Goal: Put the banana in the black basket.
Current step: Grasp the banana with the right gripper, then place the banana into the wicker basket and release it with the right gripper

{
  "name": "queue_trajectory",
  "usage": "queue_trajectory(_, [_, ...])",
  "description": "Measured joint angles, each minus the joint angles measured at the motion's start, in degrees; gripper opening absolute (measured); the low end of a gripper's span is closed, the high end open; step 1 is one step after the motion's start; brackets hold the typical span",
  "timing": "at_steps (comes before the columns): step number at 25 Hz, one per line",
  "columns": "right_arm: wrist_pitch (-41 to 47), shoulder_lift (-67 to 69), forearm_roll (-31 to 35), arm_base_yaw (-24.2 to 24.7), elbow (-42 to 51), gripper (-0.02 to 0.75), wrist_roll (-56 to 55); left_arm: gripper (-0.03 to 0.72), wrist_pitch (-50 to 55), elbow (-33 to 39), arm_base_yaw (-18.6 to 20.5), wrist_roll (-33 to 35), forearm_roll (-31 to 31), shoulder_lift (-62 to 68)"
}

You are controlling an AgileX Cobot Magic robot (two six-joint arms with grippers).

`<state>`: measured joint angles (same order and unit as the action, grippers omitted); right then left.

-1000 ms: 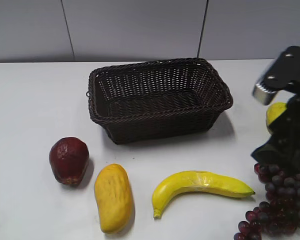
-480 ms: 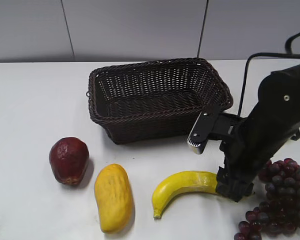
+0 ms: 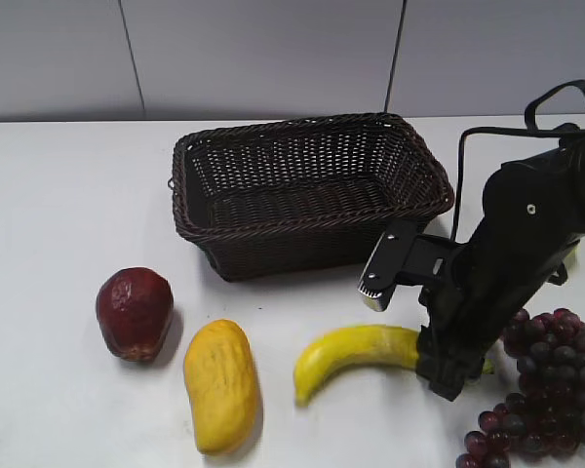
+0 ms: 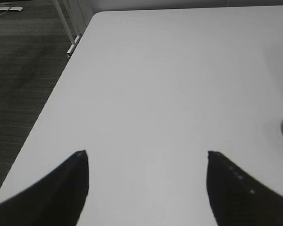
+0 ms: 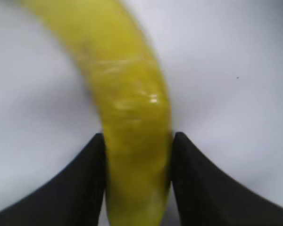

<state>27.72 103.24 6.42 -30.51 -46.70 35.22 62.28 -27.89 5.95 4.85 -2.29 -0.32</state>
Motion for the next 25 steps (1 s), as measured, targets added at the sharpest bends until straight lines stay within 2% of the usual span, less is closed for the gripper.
queue_trajectory(1, [0.0, 0.0, 0.1, 0.0, 0.0, 0.301, 0.0, 0.577, 0.0, 0.0, 0.0, 0.0, 0.0, 0.0])
queue_trajectory(9, [3.6, -0.4, 0.6, 0.0, -0.2, 0.304, 0.0, 0.577, 0.0, 0.0, 0.0, 0.0, 0.0, 0.0])
queue_trajectory(14, [11.1, -6.2, 1.1, 0.0, -1.3, 0.304, 0.2, 0.577, 0.0, 0.0, 0.0, 0.0, 0.0, 0.0])
queue_trajectory(18, [16.6, -12.4, 1.1, 0.0, -5.9, 0.304, 2.6, 0.577, 0.0, 0.0, 0.0, 0.0, 0.0, 0.0])
queue_trajectory(25, [15.5, -14.3, -1.5, 0.0, -20.7, 0.304, 5.4, 0.577, 0.0, 0.0, 0.0, 0.0, 0.0, 0.0])
